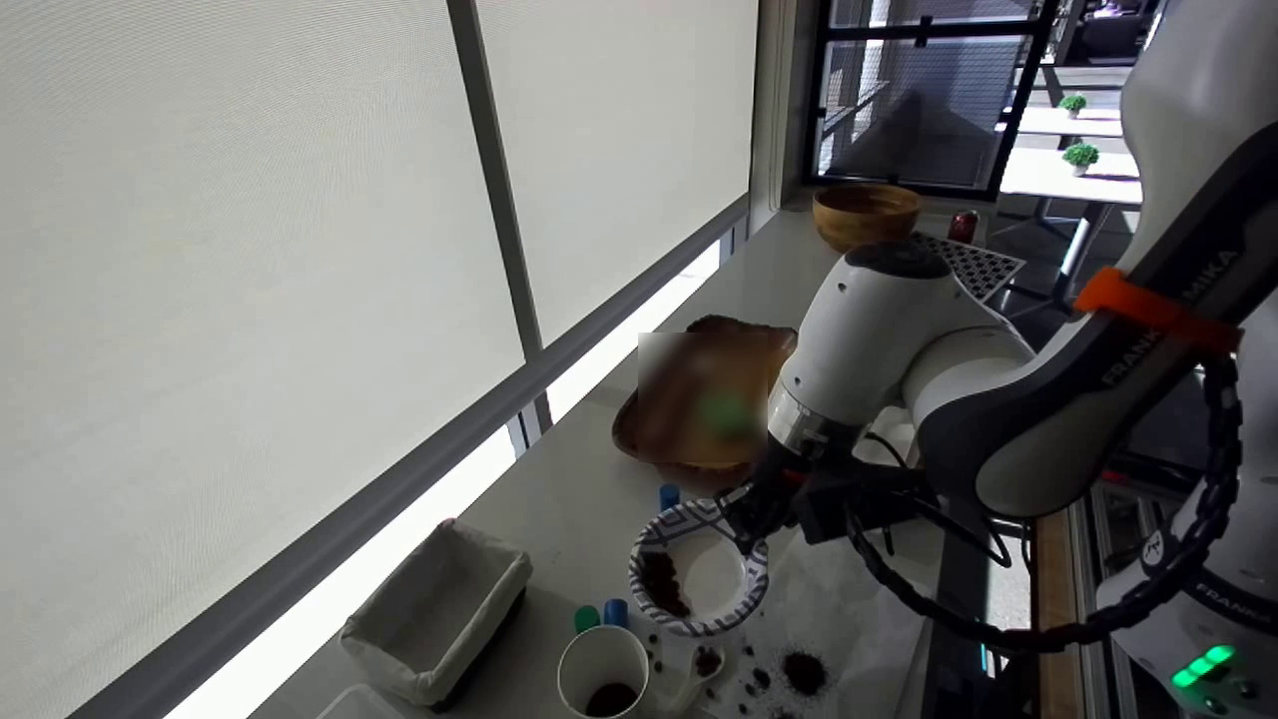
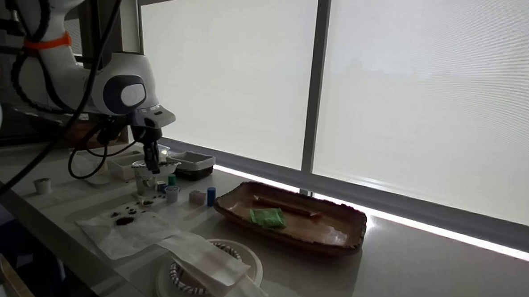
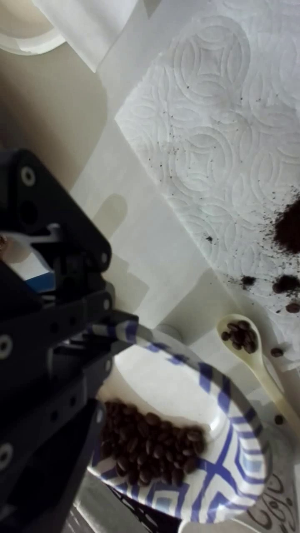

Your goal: Pour the contents from the bowl onto the white paper towel

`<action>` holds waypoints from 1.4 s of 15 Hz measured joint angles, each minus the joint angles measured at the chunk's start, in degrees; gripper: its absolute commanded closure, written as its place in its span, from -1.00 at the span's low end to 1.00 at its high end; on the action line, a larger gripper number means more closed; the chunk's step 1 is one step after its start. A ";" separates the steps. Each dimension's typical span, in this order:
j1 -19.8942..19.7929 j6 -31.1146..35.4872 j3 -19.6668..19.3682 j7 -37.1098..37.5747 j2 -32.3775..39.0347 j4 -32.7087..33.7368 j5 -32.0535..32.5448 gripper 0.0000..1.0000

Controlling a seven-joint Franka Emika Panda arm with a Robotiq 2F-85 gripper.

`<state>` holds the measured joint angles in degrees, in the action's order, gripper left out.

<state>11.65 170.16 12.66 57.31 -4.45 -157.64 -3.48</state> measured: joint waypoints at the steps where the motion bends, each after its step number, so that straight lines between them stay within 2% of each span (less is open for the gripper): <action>1: -0.96 0.09 -0.38 0.01 0.09 0.28 1.22 0.97; 4: -3.94 0.09 -1.62 -0.01 0.85 2.69 5.73 0.97; 7: -5.36 0.09 -2.70 -1.55 3.13 6.89 7.08 0.97; 12: -5.81 0.09 -3.23 -6.04 10.36 15.24 6.55 0.97; 13: -6.07 -0.07 -3.20 -7.42 12.06 16.87 6.05 0.89; 15: -6.09 -0.75 -3.16 -12.60 14.72 19.62 2.48 0.89; 17: -6.07 -0.83 -3.03 -14.16 15.97 20.91 1.55 0.89; 18: -6.05 -0.83 -2.97 -14.22 16.16 21.10 1.54 0.97; 21: -6.10 -0.83 -3.06 -13.68 16.25 21.17 1.40 0.97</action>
<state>5.54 169.33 9.60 43.63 11.80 -136.47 -2.08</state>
